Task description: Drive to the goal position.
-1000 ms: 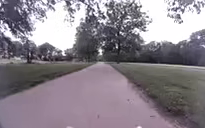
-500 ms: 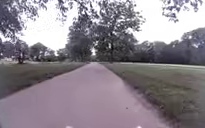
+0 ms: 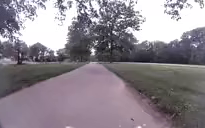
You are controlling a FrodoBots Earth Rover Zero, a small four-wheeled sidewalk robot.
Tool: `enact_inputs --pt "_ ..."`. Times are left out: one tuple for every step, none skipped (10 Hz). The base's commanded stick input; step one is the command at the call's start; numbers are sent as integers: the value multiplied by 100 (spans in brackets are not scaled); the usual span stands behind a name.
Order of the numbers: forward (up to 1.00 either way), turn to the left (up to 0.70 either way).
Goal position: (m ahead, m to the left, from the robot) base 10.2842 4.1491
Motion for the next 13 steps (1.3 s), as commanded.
enact_inputs --pt "70 0" --pt "70 0" --pt "70 0" --pt "70 0" --pt "70 0" --pt "70 0" --pt "70 0" --pt "70 0" --pt "70 0" --pt "70 0" --pt "70 0" --pt "70 1" --pt "70 1"
